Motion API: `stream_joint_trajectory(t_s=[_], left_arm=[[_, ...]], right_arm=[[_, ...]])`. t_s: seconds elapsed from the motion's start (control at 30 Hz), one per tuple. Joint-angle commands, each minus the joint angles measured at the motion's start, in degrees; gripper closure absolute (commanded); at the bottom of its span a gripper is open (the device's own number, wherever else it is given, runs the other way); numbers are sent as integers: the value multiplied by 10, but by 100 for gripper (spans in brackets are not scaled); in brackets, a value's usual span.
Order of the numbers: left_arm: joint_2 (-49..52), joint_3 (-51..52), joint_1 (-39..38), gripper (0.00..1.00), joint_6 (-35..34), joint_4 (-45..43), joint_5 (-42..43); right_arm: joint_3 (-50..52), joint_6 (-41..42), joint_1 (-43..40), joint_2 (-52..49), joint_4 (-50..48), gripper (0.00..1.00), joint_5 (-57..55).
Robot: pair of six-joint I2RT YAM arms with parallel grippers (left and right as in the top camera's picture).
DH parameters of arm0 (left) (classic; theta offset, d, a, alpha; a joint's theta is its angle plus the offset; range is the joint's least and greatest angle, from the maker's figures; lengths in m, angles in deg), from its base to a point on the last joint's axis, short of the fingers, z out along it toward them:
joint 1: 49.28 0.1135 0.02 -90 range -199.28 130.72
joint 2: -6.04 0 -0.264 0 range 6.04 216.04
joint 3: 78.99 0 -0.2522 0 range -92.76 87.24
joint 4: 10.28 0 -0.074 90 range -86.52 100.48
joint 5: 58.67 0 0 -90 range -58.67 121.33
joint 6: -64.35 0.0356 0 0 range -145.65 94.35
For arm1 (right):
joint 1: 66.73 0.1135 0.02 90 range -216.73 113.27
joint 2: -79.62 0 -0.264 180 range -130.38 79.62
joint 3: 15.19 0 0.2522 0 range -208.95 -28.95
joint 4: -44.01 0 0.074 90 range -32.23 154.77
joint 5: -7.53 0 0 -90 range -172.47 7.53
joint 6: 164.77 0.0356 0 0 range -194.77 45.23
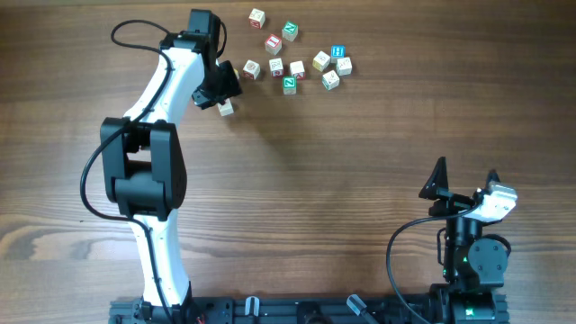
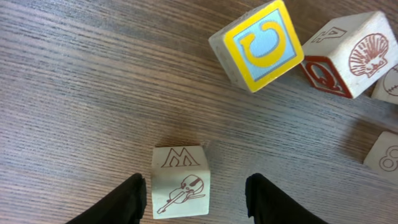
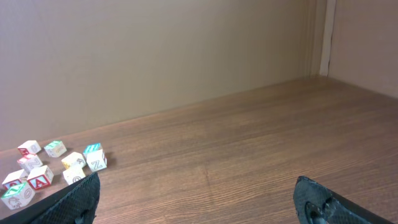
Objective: Form a horizontal line
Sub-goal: 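Lower the left gripper and close on the cream M block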
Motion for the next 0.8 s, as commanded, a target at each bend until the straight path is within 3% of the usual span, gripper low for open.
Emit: stream_joint_trajectory(t_s=[0.0,0.4,0.5,0.67,0.77], left_arm=[[2,5,-2,42,-1,12,-10],[26,11,-4,52,-1,3,-23],[26,11,-7,62,2,3,-23],[26,11,-9,61,6,10,-23],[26,11,-9,54,23,17,-23]], right_arm=[[0,-7,-3,2,-2,0,-3],[0,-7,-3,2,-2,0,-3],[0,-7,-3,2,-2,0,-3],[0,-7,-3,2,-2,0,-3],[0,-7,-3,2,-2,0,-3]])
